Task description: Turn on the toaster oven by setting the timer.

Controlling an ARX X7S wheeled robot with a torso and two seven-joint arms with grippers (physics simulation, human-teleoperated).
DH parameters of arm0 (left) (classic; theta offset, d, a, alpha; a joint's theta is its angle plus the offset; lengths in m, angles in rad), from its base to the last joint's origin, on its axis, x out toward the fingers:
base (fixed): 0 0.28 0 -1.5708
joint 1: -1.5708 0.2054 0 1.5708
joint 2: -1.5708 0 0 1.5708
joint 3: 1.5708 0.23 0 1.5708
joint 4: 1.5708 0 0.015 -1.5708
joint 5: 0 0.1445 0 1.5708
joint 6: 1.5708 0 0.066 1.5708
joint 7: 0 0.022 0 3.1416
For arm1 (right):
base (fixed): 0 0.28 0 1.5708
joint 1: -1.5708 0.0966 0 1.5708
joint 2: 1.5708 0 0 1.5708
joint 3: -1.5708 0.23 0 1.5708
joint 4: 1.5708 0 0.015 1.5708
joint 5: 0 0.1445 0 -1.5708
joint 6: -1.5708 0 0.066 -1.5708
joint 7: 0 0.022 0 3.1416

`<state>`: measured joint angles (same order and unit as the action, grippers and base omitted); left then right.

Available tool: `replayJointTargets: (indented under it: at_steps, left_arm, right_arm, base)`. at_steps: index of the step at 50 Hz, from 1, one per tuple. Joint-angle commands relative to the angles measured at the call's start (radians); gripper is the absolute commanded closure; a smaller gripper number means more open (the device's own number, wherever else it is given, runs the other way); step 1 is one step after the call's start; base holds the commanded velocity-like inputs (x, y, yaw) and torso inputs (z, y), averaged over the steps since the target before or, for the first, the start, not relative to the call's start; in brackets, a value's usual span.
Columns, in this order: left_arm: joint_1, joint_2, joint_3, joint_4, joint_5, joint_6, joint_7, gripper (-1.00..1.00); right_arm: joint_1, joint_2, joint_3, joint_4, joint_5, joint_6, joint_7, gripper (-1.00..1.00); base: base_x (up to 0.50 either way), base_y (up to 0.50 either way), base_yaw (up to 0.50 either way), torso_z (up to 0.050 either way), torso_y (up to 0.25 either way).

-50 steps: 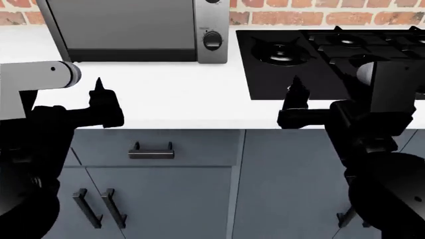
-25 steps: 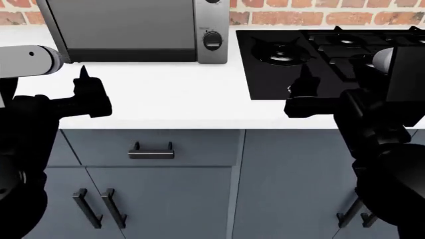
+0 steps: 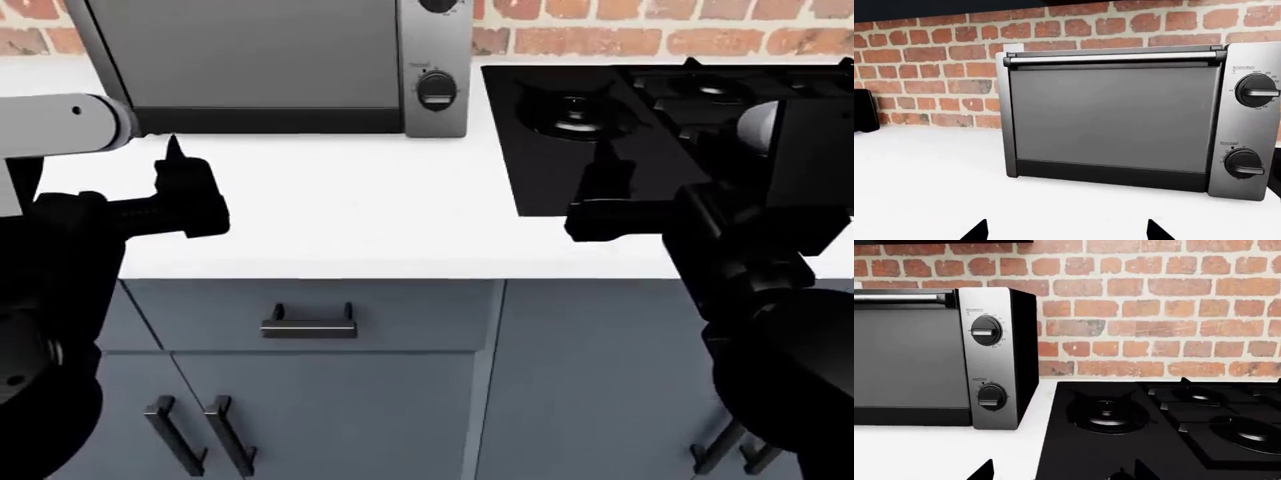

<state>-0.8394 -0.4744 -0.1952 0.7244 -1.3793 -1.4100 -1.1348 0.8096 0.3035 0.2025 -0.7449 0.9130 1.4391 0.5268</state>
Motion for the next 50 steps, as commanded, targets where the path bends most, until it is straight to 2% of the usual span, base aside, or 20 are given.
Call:
replayJointTargets:
  at_steps: [1, 18, 43, 50]
  left_arm:
    - [0.005, -0.010, 0.016, -0.004, 0.000, 0.016, -0.006, -1.00]
    - [0.013, -0.026, 0.020, -0.002, -0.022, 0.037, -0.023, -1.00]
    - [0.016, -0.039, 0.044, -0.009, -0.022, 0.065, -0.030, -1.00]
    - [0.018, -0.042, 0.051, -0.008, -0.020, 0.073, -0.031, -1.00]
  right_arm:
    - [-0.008, 0.002, 0.004, 0.010, 0.023, -0.011, 0.004, -1.00]
    - [-0.011, 0.009, 0.001, 0.013, 0.048, -0.015, 0.025, -1.00]
    - [-0.015, 0.028, -0.020, 0.028, 0.071, -0.036, 0.039, -1.00]
    - [-0.019, 0.040, -0.034, 0.024, 0.067, -0.049, 0.040, -1.00]
  base:
    - [0.32, 0.19, 0.00, 0.000, 0.000]
    - [0.32, 0.27, 0.00, 0.000, 0.000]
    - [0.39, 0.01, 0.00, 0.000, 0.001]
    - [0.00, 0.00, 0.00, 0.000, 0.000]
